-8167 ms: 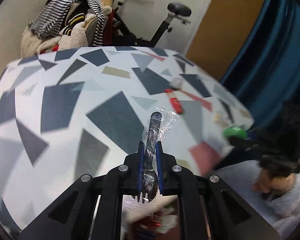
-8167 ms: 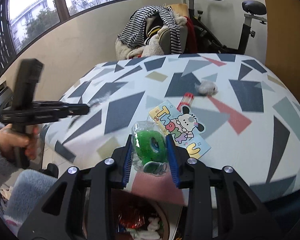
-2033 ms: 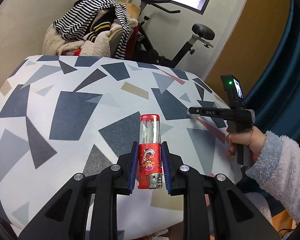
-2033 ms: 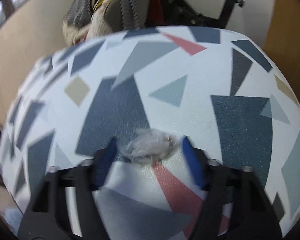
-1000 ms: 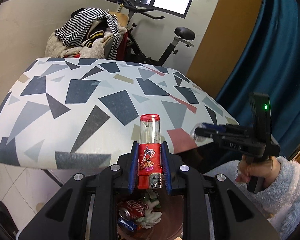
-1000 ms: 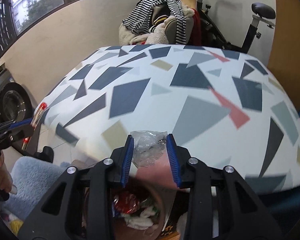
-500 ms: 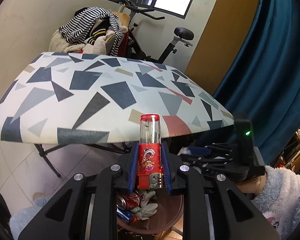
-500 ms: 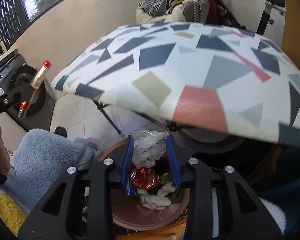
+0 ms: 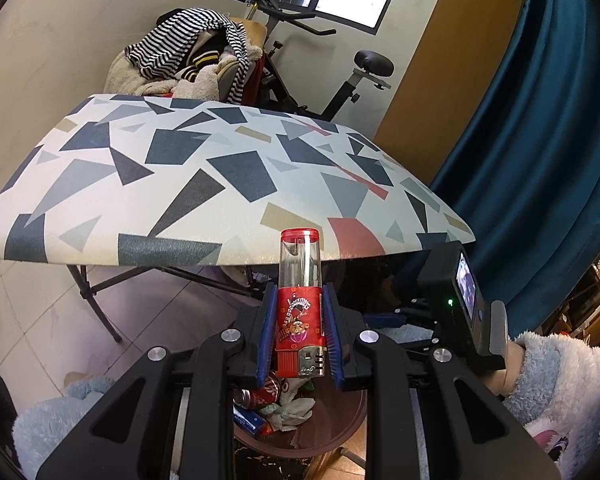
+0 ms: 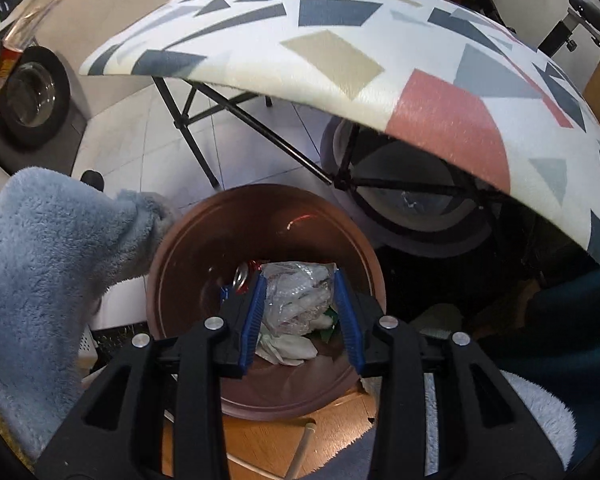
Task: Collect trash
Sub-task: 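Lower the wrapper into the brown bin and open the right tool, then lower the red lighter into the brown bin and open the left tool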
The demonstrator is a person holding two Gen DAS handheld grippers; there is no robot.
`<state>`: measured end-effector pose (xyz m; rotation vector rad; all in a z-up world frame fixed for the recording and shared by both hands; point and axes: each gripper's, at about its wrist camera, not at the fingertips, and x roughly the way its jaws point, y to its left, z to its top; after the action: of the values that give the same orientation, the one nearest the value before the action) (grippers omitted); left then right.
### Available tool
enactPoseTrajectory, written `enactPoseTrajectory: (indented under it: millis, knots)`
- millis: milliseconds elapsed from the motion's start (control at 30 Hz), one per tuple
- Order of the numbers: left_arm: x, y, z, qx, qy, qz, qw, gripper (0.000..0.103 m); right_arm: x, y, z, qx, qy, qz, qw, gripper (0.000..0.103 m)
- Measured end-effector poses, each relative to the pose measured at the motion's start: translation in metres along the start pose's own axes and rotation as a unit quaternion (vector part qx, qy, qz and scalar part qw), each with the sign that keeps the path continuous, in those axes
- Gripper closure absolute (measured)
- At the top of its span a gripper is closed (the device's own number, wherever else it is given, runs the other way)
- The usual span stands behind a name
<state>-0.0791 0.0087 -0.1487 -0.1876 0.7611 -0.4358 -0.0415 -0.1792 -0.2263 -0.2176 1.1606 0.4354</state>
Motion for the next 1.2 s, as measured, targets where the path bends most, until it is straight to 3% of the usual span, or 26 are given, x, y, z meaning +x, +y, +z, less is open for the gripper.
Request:
enactPoseTrajectory:
  millis: [133,267,367,533,733,1000,1200]
  knots:
    - [-0.003,0.001,-0.002,-0.001,-0.001,0.006,1.0,0.081,-0.001,-0.001,0.0,0.007,-0.002,-0.003,1.0,0.056]
    - [-0.003,0.0,-0.005,-0.001,-0.001,0.011,0.9999,0.081,-0.006,-0.006,0.0,0.014,-0.015,-0.005,1.0,0.034]
    - [-0.001,-0.001,-0.008,0.002,0.004,0.011,0.9999,0.081,-0.014,-0.007,-0.001,0.025,-0.035,-0.007,0.999,0.02]
    - [0.006,-0.007,-0.012,0.018,0.011,0.012,0.9997,0.081,-0.037,-0.025,-0.01,0.071,-0.103,-0.008,0.992,0.007]
    - [0.023,-0.021,-0.018,0.094,0.018,0.006,0.9954,0.081,-0.055,-0.061,-0.025,0.148,-0.156,0.009,0.976,0.006]
    - [0.052,-0.01,-0.037,0.066,0.047,-0.032,0.9962,0.081,-0.063,-0.08,-0.027,0.17,-0.163,0.009,0.972,0.006]
    - [0.067,-0.023,-0.037,0.086,0.068,-0.054,0.9925,0.081,-0.064,-0.086,-0.027,0.181,-0.162,0.011,0.97,0.006]
